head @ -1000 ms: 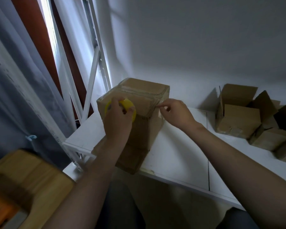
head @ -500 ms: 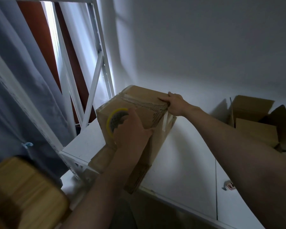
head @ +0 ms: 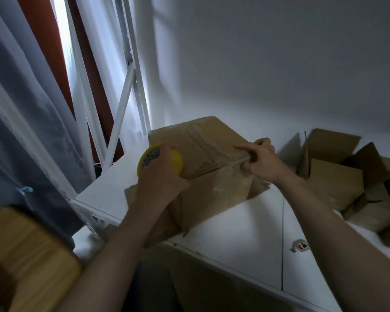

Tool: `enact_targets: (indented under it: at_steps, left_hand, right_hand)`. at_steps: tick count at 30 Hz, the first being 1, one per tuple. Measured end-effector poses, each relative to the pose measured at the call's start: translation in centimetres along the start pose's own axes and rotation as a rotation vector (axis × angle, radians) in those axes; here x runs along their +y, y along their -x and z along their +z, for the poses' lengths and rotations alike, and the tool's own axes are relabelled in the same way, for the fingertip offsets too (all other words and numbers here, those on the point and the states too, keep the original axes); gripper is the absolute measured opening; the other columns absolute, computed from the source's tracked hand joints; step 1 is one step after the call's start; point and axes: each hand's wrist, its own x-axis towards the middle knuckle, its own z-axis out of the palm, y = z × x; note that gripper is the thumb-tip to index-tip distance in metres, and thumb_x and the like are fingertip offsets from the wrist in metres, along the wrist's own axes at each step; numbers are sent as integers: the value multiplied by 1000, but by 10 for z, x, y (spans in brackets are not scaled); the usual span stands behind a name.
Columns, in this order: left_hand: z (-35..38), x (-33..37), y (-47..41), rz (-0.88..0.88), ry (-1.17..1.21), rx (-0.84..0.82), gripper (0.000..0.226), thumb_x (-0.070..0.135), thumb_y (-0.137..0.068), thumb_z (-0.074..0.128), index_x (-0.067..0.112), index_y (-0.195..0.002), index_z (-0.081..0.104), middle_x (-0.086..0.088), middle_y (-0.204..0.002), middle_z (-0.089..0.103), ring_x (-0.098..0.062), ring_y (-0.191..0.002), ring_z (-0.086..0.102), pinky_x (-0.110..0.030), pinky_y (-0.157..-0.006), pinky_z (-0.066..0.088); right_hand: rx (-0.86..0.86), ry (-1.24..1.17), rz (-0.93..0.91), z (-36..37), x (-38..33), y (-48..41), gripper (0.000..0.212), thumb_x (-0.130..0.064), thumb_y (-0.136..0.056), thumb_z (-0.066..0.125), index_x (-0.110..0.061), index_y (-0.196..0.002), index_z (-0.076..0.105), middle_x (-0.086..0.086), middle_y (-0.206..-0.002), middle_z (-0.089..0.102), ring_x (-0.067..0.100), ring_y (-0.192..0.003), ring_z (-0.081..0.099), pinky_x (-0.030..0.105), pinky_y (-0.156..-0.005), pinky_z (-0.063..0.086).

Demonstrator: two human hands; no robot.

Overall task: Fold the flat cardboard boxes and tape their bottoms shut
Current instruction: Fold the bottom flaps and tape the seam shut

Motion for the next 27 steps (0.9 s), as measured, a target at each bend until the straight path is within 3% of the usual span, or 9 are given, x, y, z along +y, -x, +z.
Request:
enact_targets:
  at_steps: [2,7,8,11,16,20,25,27]
  left_hand:
    - [-2,-2,0,25,20,34,96,16,-73,83,24,-152,29,-12,-137,49,-34,-122,52,-48,-97,50]
    - [-1,-9,7,149,-105,177,76,2,-88,68,22,-153,34,-12,-122,58,-23,-98,56,-34,-77,47]
    - [-1,-11,8,159,-137,183,73,3,-92,64,23,-154,31,-14,-124,59,-23,-99,57,-35,-77,50]
    - [0,-15,13,134,-112,152,68,7,-97,60,20,-156,28,-19,-140,53,-35,-124,55,-44,-99,48]
    - [-2,-25,8,233,93,232,46,14,-91,67,25,-133,51,-5,-121,60,-23,-106,59,-33,-81,46]
    - [0,-11,0,226,113,143,59,18,-80,80,31,-129,48,1,-119,58,-26,-103,60,-46,-91,52]
    - [4,12,-4,246,172,66,65,21,-72,87,39,-120,46,11,-112,54,-21,-99,59,-46,-91,53]
    - [1,17,-5,246,199,36,67,21,-72,88,40,-119,44,9,-109,56,-22,-96,60,-41,-84,56]
  right_hand:
    - [78,-23,31,4,-1,27,55,-16,-85,70,-39,-133,60,3,-123,31,20,-118,30,28,-112,29]
    - [209,-25,89,18,-13,83,52,-23,-85,74,-37,-134,61,0,-122,33,20,-116,39,37,-113,40]
    - [226,-14,95,22,-17,91,53,-24,-85,75,-36,-135,61,0,-121,34,21,-114,41,38,-112,42]
    - [304,38,124,28,-31,106,46,-27,-87,76,-27,-132,66,0,-118,39,20,-107,48,35,-106,47]
    - [288,64,188,18,-49,121,41,-32,-84,81,-22,-122,71,1,-118,47,13,-98,53,24,-92,45]
    - [322,155,175,18,-44,130,46,-34,-85,79,-32,-129,67,1,-119,42,29,-108,51,43,-108,45]
    - [365,252,204,11,-32,127,42,-27,-92,72,-35,-133,64,5,-123,40,33,-109,44,42,-107,41]
    - [362,242,214,9,-28,126,42,-23,-93,71,-34,-133,65,6,-124,41,35,-111,44,44,-109,40]
